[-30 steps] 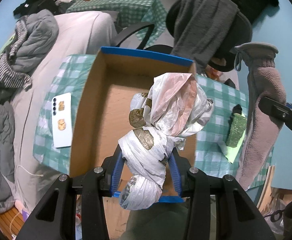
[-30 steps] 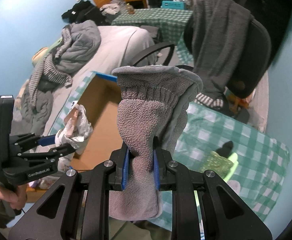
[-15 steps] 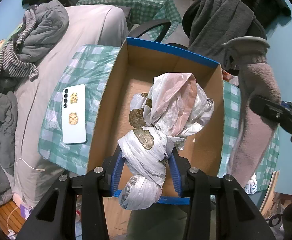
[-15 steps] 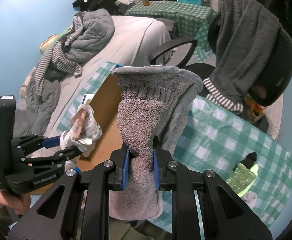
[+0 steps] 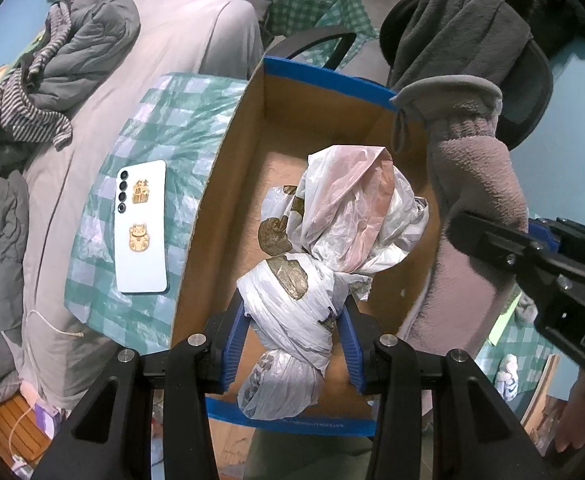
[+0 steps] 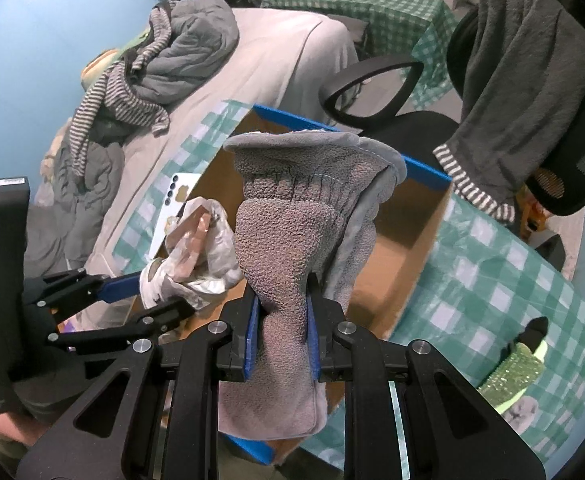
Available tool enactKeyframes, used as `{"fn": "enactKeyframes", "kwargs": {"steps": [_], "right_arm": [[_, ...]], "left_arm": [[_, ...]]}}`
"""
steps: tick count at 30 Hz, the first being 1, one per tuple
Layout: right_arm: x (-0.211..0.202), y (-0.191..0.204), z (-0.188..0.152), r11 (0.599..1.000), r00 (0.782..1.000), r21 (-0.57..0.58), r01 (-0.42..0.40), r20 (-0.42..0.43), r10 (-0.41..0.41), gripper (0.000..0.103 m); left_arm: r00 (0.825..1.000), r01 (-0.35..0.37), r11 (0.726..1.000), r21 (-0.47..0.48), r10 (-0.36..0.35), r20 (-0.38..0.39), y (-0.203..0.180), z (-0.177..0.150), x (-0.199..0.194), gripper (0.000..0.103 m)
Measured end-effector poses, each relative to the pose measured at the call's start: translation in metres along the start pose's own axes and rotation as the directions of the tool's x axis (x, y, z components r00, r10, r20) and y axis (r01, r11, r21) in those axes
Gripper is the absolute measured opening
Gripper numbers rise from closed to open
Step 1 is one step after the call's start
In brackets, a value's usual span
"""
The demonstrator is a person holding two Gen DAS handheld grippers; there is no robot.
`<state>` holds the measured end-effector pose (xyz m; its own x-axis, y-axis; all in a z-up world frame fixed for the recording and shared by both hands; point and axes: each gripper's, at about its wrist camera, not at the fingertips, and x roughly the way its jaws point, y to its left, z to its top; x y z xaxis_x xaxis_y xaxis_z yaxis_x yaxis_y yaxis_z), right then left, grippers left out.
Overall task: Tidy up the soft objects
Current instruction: 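Open both grippers to drop the bundle and sock into the box, then move the right gripper back over the table to the blue-striped white sock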
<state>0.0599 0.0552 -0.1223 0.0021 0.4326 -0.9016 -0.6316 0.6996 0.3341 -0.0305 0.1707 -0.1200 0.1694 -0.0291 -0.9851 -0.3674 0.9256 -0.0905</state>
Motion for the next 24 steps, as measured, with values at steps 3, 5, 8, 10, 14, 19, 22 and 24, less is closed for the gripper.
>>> {"fn": "enactKeyframes", "kwargs": {"steps": [3, 5, 8, 10, 14, 19, 22, 24], "right_arm": [[0.012, 0.0, 0.002, 1.0, 1.0, 0.004, -0.002, -0.021, 0.002, 0.021], [0.017, -0.001, 0.003, 1.0, 0.999, 0.012, -0.005, -0.031, 0.006, 0.026], [0.022, -0.003, 0.003, 1.0, 0.999, 0.025, 0.006, -0.05, -0.004, 0.035], [0.022, -0.005, 0.004, 1.0, 0.999, 0.025, 0.005, -0.054, -0.003, 0.042], [0.017, -0.007, 0.003, 0.999, 0.999, 0.023, 0.028, -0.042, -0.027, 0.059], [0.007, -0.014, 0.002, 0.998, 0.999, 0.045, 0.034, -0.032, -0.032, 0.059], [0.001, -0.019, -0.001, 0.998, 0.999, 0.046, 0.044, -0.025, -0.042, 0.06], [-0.004, -0.022, -0.004, 0.998, 0.998, 0.046, 0.053, -0.023, -0.052, 0.06]], "left_arm": [[1.0, -0.012, 1.0, -0.01, 0.012, -0.014, 0.002, 0.001, 0.008, 0.044], [1.0, -0.019, 1.0, -0.01, 0.019, -0.021, 0.003, 0.001, 0.012, 0.046], [0.999, -0.019, 1.0, -0.006, 0.019, -0.038, 0.003, 0.002, 0.017, 0.052], [0.999, -0.023, 1.0, -0.002, 0.023, -0.04, 0.002, 0.002, 0.017, 0.061], [0.999, -0.035, 0.999, 0.001, 0.035, -0.033, 0.0, 0.002, 0.013, 0.075], [0.999, -0.036, 0.999, 0.004, 0.036, -0.033, -0.003, 0.002, 0.007, 0.075], [0.999, -0.033, 0.999, 0.008, 0.033, -0.032, -0.007, 0.001, 0.001, 0.076], [0.999, -0.031, 0.999, 0.014, 0.032, -0.028, -0.011, -0.001, -0.003, 0.077]]}}
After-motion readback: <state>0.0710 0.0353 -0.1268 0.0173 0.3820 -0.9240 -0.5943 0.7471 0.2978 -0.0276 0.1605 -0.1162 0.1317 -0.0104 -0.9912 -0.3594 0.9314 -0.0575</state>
